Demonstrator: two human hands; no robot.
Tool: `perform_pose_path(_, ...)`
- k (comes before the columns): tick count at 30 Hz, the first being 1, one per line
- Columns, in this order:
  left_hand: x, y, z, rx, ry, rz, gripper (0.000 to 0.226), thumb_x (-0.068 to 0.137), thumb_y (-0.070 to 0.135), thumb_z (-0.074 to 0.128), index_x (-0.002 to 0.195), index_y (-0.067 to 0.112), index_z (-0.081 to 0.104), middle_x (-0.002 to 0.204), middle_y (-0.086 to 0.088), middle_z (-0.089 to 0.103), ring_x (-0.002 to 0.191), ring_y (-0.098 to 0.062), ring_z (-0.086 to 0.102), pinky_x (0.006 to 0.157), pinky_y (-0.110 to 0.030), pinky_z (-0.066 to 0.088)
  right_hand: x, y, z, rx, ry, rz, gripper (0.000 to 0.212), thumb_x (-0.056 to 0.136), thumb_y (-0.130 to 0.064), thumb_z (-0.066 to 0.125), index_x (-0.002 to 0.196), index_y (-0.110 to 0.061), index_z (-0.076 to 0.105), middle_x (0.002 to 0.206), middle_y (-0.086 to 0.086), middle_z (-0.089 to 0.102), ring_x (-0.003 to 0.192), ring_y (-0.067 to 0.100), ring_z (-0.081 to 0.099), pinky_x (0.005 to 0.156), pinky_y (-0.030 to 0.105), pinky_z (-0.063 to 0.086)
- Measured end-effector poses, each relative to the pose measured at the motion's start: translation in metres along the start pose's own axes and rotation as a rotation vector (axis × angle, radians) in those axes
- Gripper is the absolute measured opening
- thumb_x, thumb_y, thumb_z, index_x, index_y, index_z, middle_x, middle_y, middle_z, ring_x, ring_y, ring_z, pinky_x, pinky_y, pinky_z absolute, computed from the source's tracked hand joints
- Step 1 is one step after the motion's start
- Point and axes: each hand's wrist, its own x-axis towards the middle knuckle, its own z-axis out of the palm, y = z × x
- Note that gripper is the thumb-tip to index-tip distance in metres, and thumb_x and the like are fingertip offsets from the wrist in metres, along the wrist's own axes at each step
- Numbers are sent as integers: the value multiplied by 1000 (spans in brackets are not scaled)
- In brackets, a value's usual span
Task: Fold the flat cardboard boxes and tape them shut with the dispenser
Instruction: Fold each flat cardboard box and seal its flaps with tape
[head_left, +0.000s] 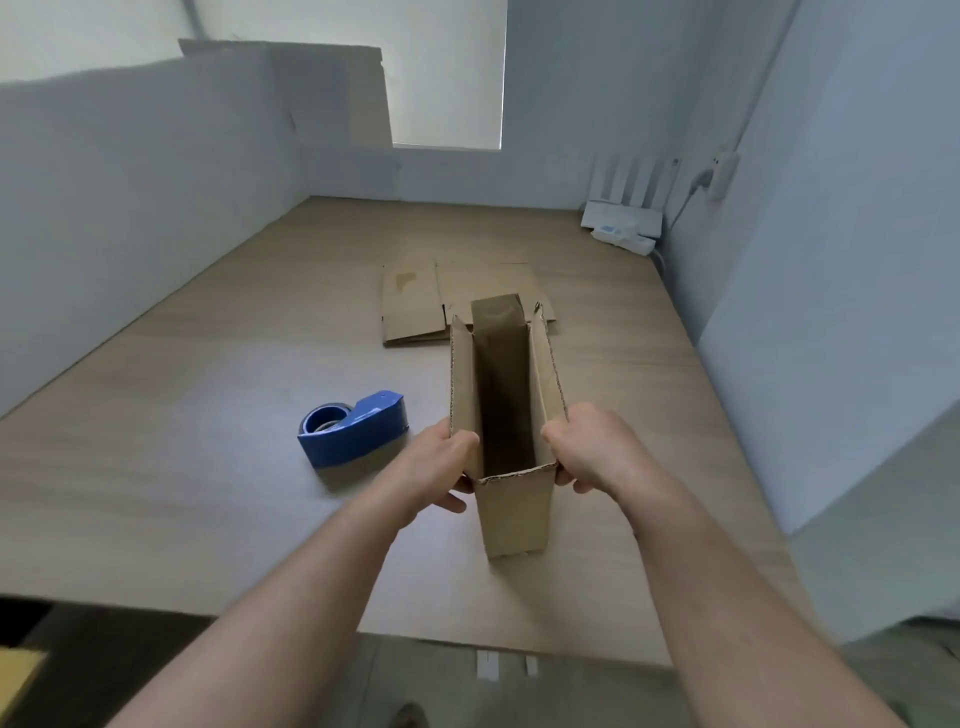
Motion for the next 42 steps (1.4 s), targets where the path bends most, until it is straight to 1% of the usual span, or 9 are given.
perform_pose_path(4,-42,-11,25,-9,80,-23,18,102,28,35,111,19,48,102,-7,58,88,-19,64,74,-34,57,-34,24,3,-7,-58,-78,20,80,-9,42,85,0,59,77,15,72,75,32,70,80,40,56)
perform_pose_path(12,-120,-49,28,-99,296,-111,57,99,55,25,137,19,47,114,-13,65,91,-24,68,80,-42,59,-80,18,27,-60,-172,-309,20,77,-9,41,79,-3,60,67,14,71,70,30,70,75,44,58)
perform_pose_path(15,-146,-64,24,-171,400,-126,44,100,54,27,118,27,57,101,-11,67,84,-26,68,85,-48,56,-94,8,41,-77,-223,-383,21,77,-9,42,79,-1,61,65,13,70,68,29,70,75,44,58)
perform_pose_path(21,-191,-93,5,-207,596,-192,35,100,53,29,121,32,48,109,-15,65,93,-30,67,87,-48,56,-116,-23,73,-144,-336,-520,27,79,-8,42,86,1,67,76,15,71,73,30,70,79,46,57)
perform_pose_path(24,-213,-110,-9,-214,664,-213,49,99,55,28,135,27,47,121,-14,61,104,-30,62,91,-49,53,-126,-48,93,-172,-384,-603,26,80,-6,42,86,3,66,83,17,71,76,32,70,79,47,57)
perform_pose_path(27,-238,-122,-24,-235,781,-204,46,101,47,31,137,24,46,122,-11,57,103,-28,59,81,-46,58,-138,-73,116,-127,-397,-653,19,82,-12,42,86,-3,58,85,16,69,82,34,67,79,47,57)
perform_pose_path(34,-285,-163,-66,-187,1101,-264,20,96,23,49,94,6,58,92,-15,61,75,-28,61,51,-32,55,-175,-126,178,-41,-378,-857,11,85,-14,44,80,-7,51,83,13,60,81,35,62,72,39,53)
perform_pose_path(39,-314,-194,-108,-218,1216,-285,24,95,24,50,82,5,55,76,-11,56,64,-25,60,59,-47,59,-200,-175,220,-73,-399,-952,18,88,-13,43,70,-12,39,81,13,57,82,36,61,64,34,43)
perform_pose_path(42,-328,-209,-137,-187,1253,-278,30,97,22,47,69,12,46,69,-2,48,59,-21,57,54,-36,58,-213,-209,245,-117,-405,-1017,15,90,-15,44,76,-10,44,81,14,58,80,35,61,65,34,44)
